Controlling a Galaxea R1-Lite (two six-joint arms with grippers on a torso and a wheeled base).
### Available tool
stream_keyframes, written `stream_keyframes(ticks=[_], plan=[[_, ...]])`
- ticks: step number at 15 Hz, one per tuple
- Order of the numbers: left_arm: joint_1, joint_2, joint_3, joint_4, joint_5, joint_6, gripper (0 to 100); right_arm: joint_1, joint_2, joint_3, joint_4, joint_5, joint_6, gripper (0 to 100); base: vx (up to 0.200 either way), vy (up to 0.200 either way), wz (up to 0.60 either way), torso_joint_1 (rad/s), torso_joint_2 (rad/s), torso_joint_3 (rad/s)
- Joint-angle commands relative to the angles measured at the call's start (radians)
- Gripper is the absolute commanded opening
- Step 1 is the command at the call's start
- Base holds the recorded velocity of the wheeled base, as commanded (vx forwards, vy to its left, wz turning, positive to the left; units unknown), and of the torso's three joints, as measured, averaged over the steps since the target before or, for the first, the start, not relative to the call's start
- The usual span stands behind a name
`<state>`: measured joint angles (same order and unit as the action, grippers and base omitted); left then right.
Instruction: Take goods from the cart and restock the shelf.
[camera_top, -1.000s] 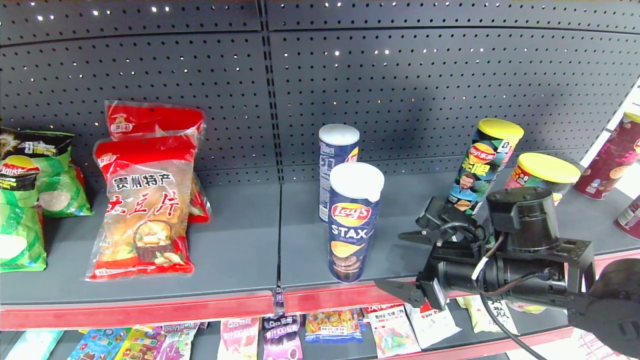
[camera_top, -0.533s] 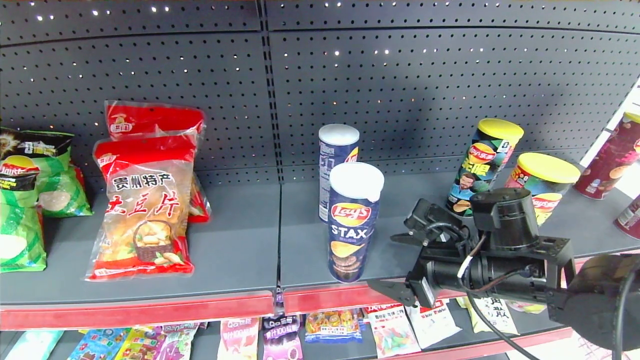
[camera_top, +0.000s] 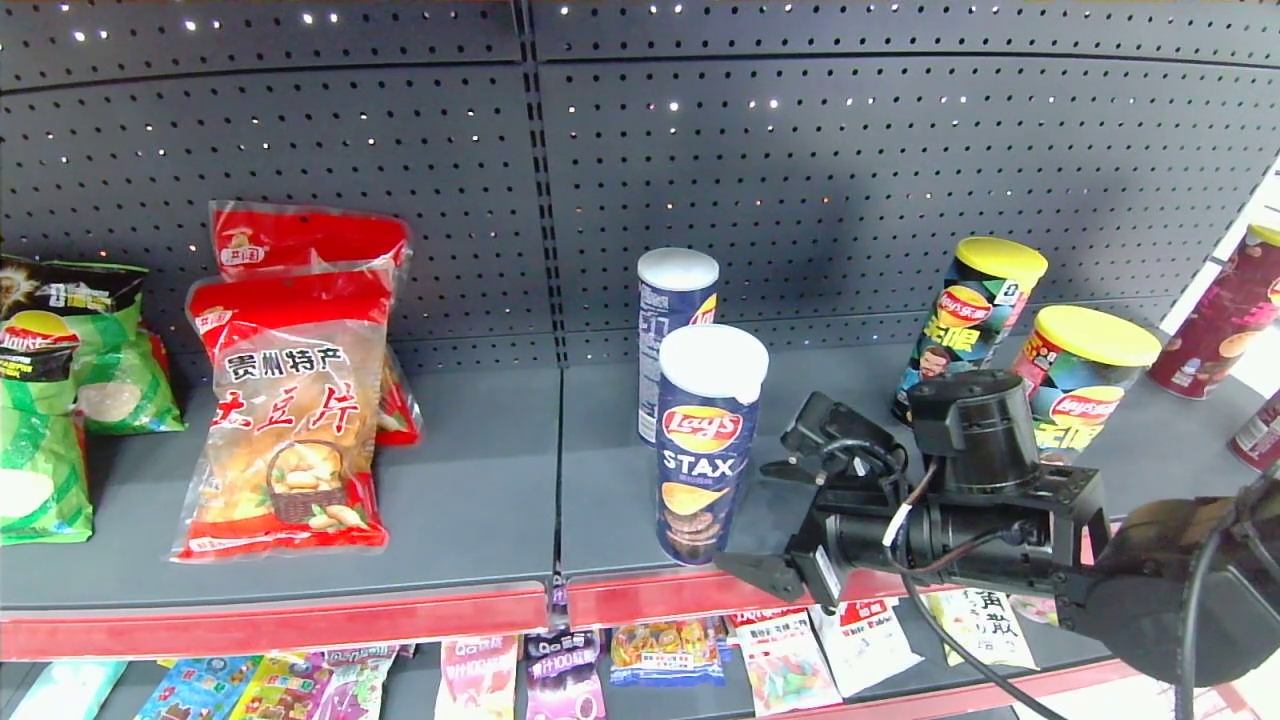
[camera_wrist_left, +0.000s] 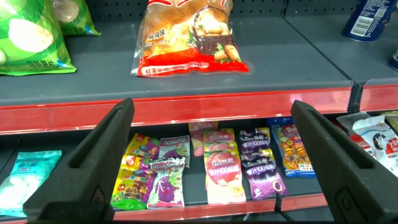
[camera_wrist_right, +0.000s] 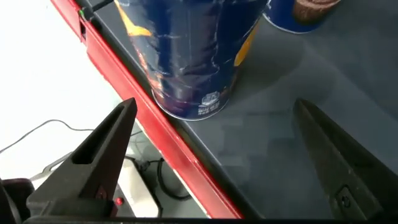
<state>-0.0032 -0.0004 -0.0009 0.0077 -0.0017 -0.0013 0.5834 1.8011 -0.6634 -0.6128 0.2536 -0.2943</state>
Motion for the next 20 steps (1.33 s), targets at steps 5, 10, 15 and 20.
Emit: stream_keyframes(ticks=[5, 10, 15, 20], plan=[[0.000, 0.000, -0.001, 0.000, 0.000, 0.000, 100, -0.002, 0.018, -0.021, -0.002, -0.042, 0.033, 100, 0.000, 0.000, 0.00, 0.000, 0.00, 0.000], [0.000, 0.000, -0.001, 0.000, 0.000, 0.000, 100, 0.004, 0.020, -0.035, -0.002, -0.042, 0.047, 100, 0.000, 0.000, 0.00, 0.000, 0.00, 0.000], [0.000, 0.000, -0.001, 0.000, 0.000, 0.000, 100, 0.021, 0.011, -0.028, -0.013, -0.040, 0.049, 100, 0.000, 0.000, 0.00, 0.000, 0.00, 0.000], [0.000, 0.000, -0.001, 0.000, 0.000, 0.000, 100, 0.049, 0.020, -0.028, -0.032, -0.037, 0.049, 100, 0.000, 0.000, 0.00, 0.000, 0.00, 0.000]])
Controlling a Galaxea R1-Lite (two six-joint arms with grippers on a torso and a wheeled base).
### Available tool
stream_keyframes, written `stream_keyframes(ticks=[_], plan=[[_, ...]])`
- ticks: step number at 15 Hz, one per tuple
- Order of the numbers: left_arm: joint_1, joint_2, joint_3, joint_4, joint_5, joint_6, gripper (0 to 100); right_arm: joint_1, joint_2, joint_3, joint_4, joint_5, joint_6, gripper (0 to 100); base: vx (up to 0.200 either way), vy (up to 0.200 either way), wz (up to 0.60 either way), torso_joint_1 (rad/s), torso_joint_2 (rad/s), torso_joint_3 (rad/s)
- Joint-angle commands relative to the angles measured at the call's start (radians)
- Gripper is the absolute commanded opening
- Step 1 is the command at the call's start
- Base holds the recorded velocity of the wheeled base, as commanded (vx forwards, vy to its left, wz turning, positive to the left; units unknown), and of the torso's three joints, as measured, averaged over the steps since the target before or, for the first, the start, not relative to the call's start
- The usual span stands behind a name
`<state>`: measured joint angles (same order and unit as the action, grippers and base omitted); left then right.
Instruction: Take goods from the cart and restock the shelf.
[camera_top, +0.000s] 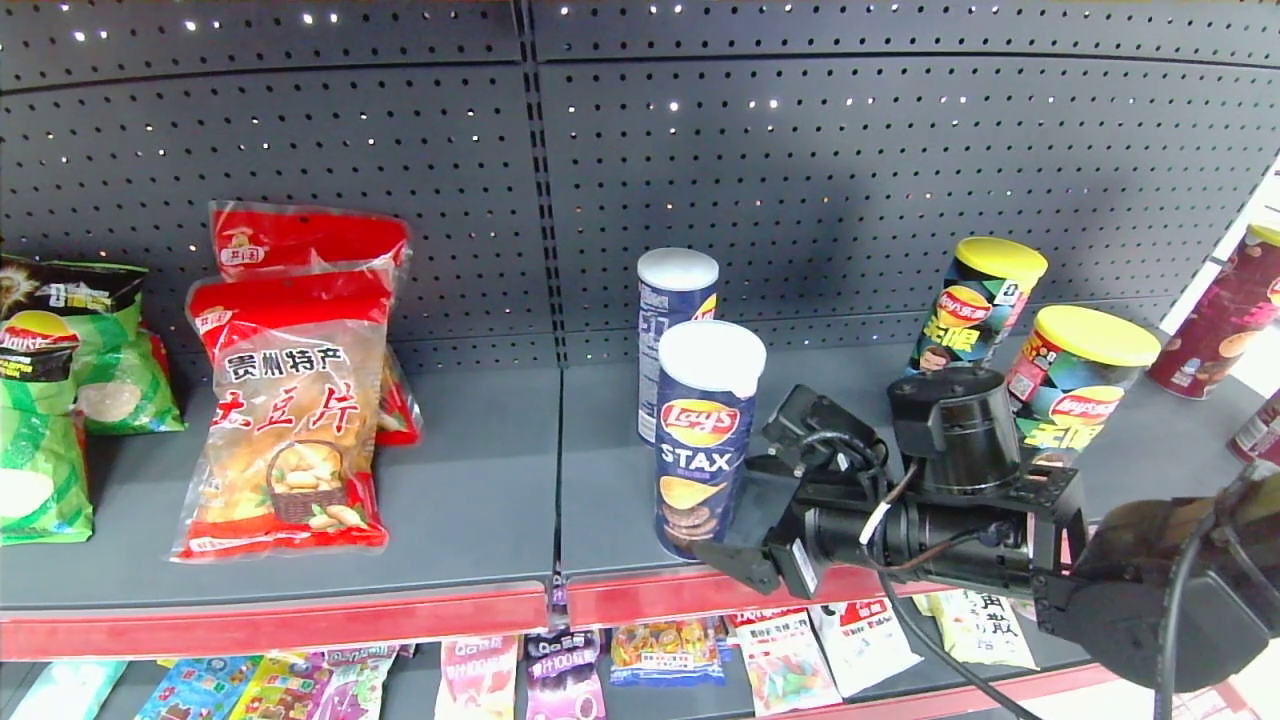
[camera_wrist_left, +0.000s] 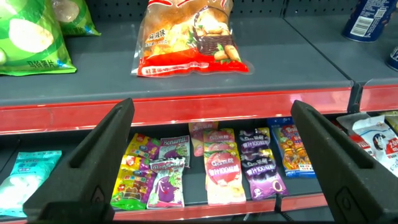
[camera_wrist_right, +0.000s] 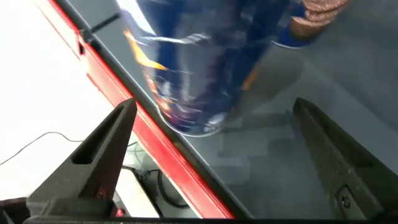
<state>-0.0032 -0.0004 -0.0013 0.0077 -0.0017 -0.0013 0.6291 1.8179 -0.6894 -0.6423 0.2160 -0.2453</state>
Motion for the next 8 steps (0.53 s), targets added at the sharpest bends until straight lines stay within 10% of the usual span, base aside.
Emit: stream_keyframes(ticks=[1, 8], plan=[[0.000, 0.000, 0.000, 0.000, 0.000, 0.000, 100, -0.002, 0.011, -0.002, -0.002, -0.001, 0.000, 100, 0.000, 0.000, 0.00, 0.000, 0.00, 0.000], [0.000, 0.000, 0.000, 0.000, 0.002, 0.000, 100, -0.035, 0.008, 0.002, -0.002, -0.035, 0.000, 100, 0.000, 0.000, 0.00, 0.000, 0.00, 0.000]])
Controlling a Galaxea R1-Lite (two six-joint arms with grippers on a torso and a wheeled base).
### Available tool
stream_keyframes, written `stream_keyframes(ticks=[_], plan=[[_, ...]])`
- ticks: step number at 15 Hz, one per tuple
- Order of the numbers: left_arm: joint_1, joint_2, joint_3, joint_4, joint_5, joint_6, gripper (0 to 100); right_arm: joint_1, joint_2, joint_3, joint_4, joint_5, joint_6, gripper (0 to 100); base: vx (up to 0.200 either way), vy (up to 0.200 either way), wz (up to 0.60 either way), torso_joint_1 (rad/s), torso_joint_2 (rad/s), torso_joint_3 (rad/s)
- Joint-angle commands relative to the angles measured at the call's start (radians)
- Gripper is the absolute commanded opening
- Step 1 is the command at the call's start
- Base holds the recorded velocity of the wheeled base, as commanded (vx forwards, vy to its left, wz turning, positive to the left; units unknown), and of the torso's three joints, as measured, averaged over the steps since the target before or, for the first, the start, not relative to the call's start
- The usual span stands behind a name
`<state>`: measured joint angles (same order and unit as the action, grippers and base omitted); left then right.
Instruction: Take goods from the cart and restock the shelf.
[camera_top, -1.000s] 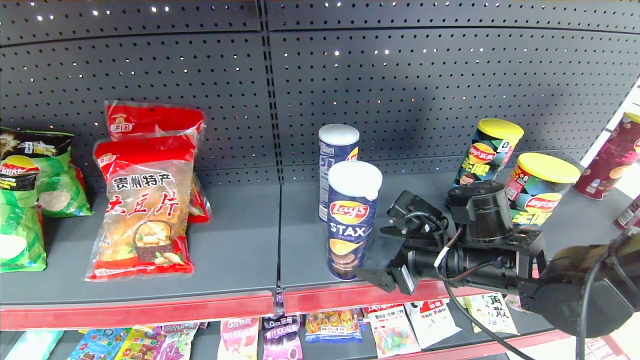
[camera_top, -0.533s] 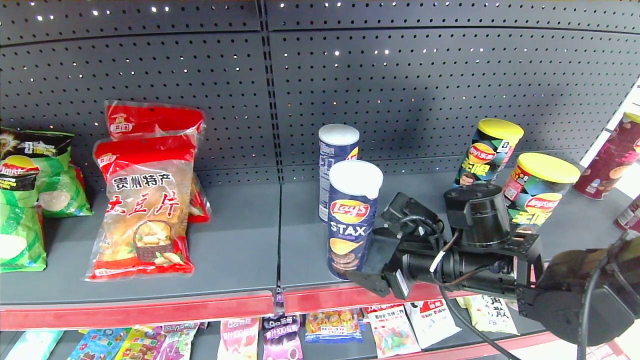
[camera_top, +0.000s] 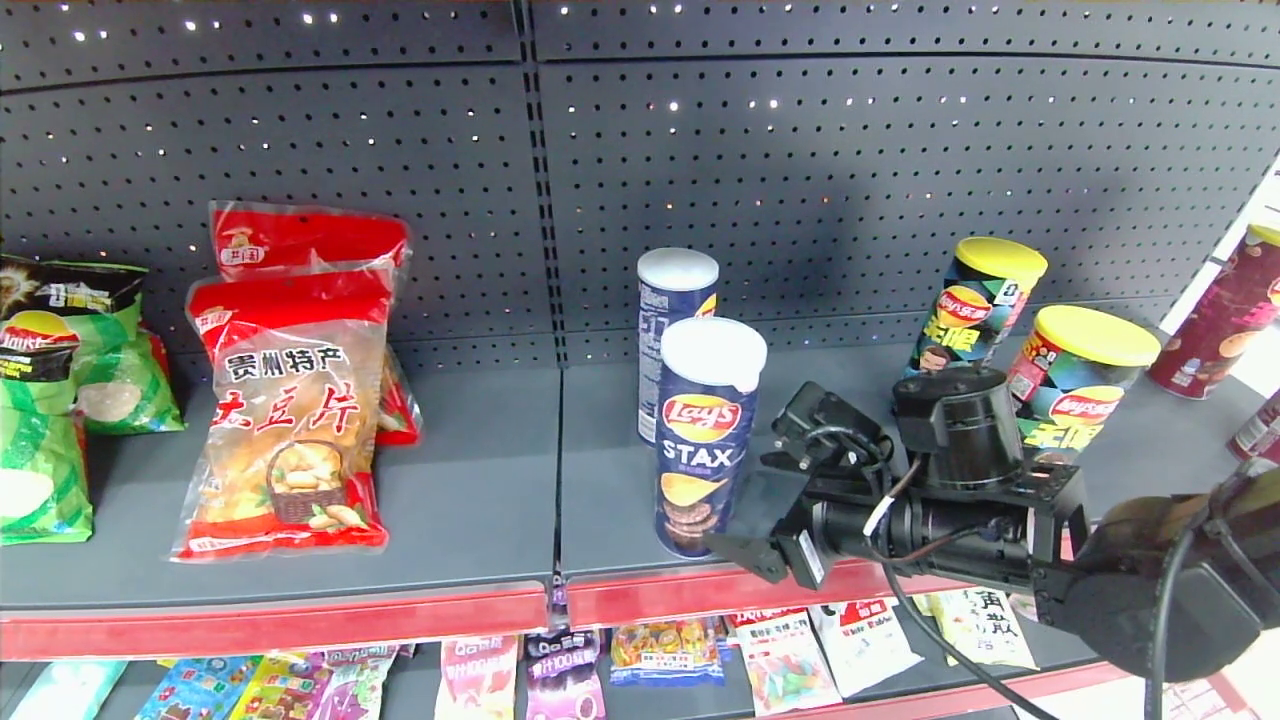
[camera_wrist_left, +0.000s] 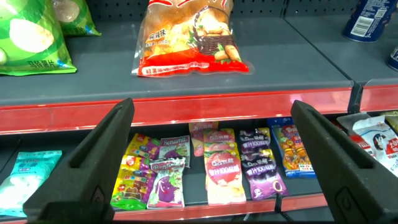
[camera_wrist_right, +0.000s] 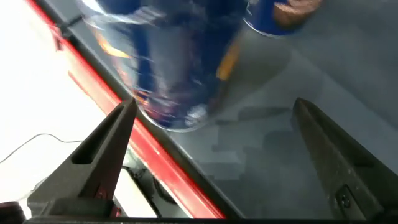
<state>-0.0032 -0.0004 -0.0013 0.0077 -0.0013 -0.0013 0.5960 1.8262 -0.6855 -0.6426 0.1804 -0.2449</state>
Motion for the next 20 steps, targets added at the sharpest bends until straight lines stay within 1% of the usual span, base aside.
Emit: stream_keyframes(ticks=[1, 6, 11, 16, 20], plan=[[0.000, 0.000, 0.000, 0.000, 0.000, 0.000, 100, -0.008, -0.001, -0.002, 0.000, 0.001, -0.001, 100, 0.000, 0.000, 0.00, 0.000, 0.00, 0.000], [0.000, 0.000, 0.000, 0.000, 0.001, 0.000, 100, -0.010, -0.001, -0.002, 0.000, -0.036, -0.001, 100, 0.000, 0.000, 0.00, 0.000, 0.00, 0.000], [0.000, 0.000, 0.000, 0.000, 0.000, 0.000, 100, -0.030, -0.002, -0.002, 0.000, -0.064, -0.001, 100, 0.000, 0.000, 0.00, 0.000, 0.00, 0.000], [0.000, 0.000, 0.001, 0.000, 0.001, 0.000, 100, -0.025, -0.018, 0.004, 0.000, -0.065, -0.002, 100, 0.000, 0.000, 0.00, 0.000, 0.00, 0.000], [0.000, 0.000, 0.000, 0.000, 0.001, 0.000, 100, -0.033, -0.042, 0.052, -0.002, -0.070, -0.007, 100, 0.000, 0.000, 0.00, 0.000, 0.00, 0.000]])
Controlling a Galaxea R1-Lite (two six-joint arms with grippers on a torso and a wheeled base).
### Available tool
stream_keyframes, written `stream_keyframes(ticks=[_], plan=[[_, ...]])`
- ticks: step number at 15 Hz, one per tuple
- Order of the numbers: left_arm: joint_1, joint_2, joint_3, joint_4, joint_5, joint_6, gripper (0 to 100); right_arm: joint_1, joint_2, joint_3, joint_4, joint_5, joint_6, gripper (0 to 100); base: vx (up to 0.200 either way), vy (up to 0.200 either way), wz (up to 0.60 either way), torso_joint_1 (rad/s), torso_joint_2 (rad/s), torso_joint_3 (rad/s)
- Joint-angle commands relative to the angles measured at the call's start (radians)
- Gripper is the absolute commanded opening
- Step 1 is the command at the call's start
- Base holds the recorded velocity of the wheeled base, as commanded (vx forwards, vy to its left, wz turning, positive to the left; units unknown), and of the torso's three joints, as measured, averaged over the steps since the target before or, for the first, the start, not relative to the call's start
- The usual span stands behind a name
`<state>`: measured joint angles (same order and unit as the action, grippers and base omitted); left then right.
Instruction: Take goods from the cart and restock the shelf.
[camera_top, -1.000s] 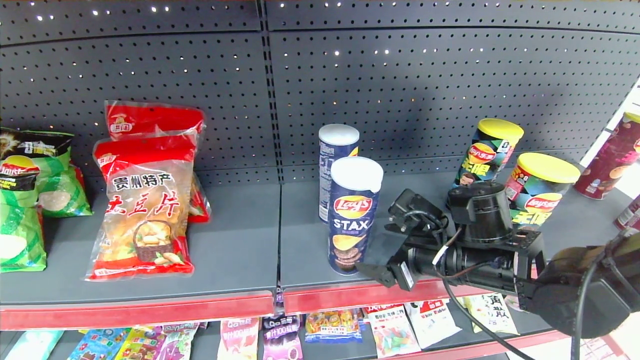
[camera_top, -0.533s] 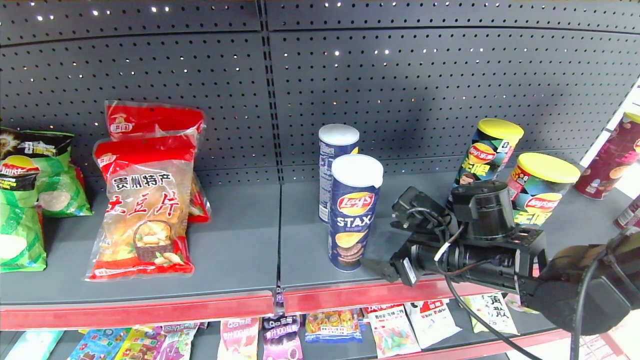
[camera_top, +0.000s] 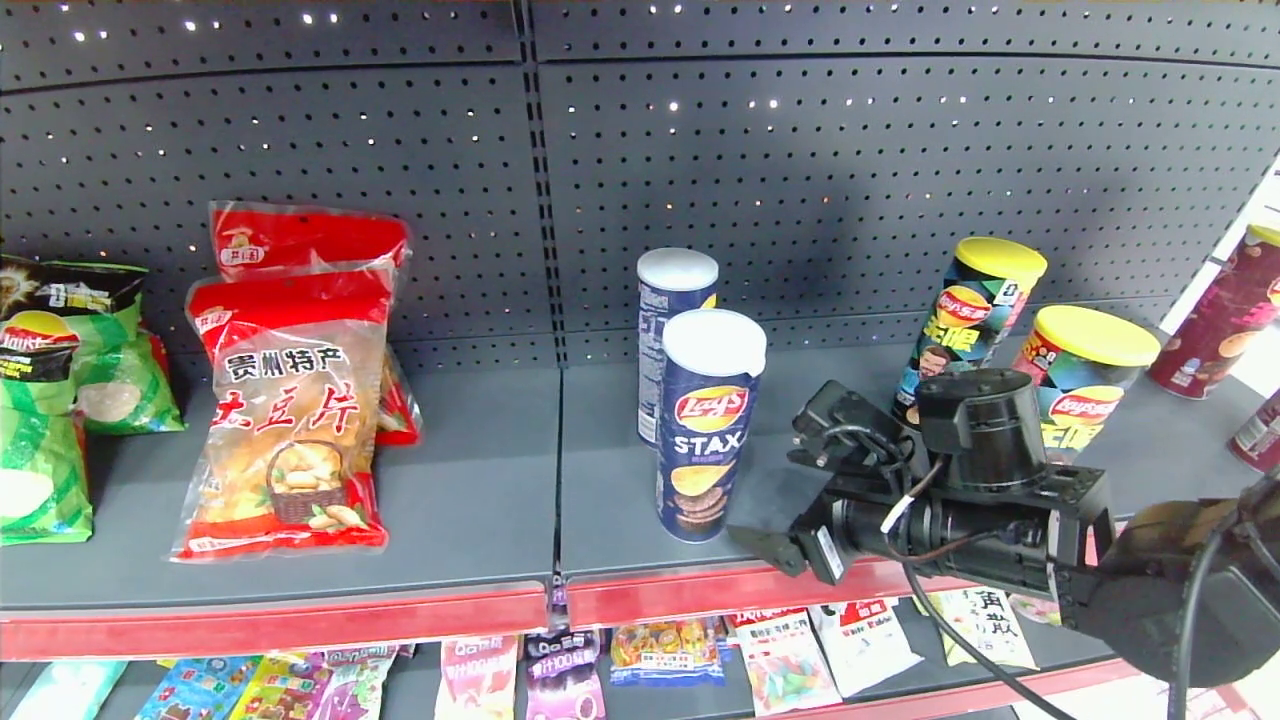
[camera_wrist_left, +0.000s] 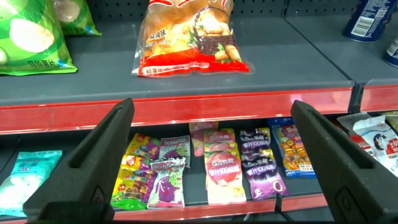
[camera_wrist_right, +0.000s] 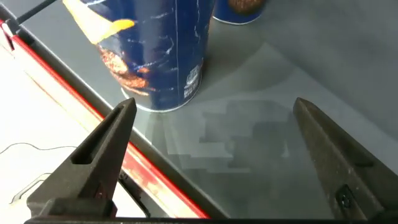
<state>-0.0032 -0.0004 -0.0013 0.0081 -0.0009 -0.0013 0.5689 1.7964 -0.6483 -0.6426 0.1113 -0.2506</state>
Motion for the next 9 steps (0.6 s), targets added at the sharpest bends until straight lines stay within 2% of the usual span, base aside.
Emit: stream_keyframes(ticks=[1, 5, 9], plan=[[0.000, 0.000, 0.000, 0.000, -0.001, 0.000, 100, -0.018, -0.018, 0.018, 0.000, -0.008, -0.001, 100, 0.000, 0.000, 0.00, 0.000, 0.00, 0.000], [0.000, 0.000, 0.000, 0.000, -0.001, 0.000, 100, -0.029, -0.014, 0.016, 0.007, -0.027, -0.004, 100, 0.000, 0.000, 0.00, 0.000, 0.00, 0.000], [0.000, 0.000, 0.000, 0.000, -0.001, 0.000, 100, -0.032, 0.034, 0.004, 0.007, -0.122, -0.001, 100, 0.000, 0.000, 0.00, 0.000, 0.00, 0.000]])
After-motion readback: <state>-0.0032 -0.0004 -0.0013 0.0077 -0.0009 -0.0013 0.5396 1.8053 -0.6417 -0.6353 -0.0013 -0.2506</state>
